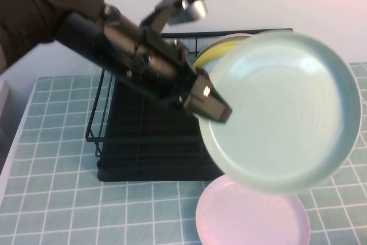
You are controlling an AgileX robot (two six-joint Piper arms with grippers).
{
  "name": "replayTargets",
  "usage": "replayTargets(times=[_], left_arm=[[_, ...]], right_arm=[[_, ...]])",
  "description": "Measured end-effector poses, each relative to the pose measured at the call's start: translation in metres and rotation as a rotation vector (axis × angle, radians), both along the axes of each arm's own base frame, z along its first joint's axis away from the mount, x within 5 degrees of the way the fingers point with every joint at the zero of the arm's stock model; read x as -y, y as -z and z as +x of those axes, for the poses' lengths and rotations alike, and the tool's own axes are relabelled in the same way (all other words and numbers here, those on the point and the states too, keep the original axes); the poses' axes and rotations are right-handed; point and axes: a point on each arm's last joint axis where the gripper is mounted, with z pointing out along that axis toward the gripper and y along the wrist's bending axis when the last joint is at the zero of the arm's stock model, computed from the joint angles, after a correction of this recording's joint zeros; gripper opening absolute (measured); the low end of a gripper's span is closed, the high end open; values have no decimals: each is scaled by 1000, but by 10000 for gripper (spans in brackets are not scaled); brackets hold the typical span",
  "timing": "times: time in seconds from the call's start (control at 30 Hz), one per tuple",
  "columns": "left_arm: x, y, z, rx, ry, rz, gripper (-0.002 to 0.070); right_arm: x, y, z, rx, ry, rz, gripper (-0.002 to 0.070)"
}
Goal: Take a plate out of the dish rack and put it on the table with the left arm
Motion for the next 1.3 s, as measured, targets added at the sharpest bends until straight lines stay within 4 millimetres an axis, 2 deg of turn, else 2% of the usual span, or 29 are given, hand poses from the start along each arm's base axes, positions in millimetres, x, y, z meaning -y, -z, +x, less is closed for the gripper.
replayTargets(times=[0.07,0.23,0.4,0.57,0.7,0.87,0.97,1.03,1.13,1.2,1.23,1.3], left_arm=[[4,18,-7,-73,9,22,89],[18,77,-28,-241,-29,102,89],[18,122,-26,-285,-175,153,88],[20,152,-18,-328,-222,197,88],[21,162,-15,-339,-212,210,114],[17,153,-9,-314,-211,198,277],[4,132,2,-278,-212,189,312],[-5,113,7,-248,-207,198,300],[-26,74,9,-163,-220,225,228],[-39,48,4,-84,-236,242,164],[-47,30,-3,-27,-248,243,112],[-56,4,-18,69,-264,243,52]], right_arm=[[0,0,0,0,0,0,-1],[0,0,0,0,0,0,-1],[0,0,0,0,0,0,-1],[0,0,0,0,0,0,-1],[0,0,0,0,0,0,-1],[0,0,0,0,0,0,-1],[0,0,0,0,0,0,-1],[0,0,0,0,0,0,-1],[0,0,0,0,0,0,-1],[0,0,0,0,0,0,-1],[0,0,0,0,0,0,-1],[0,0,0,0,0,0,-1]])
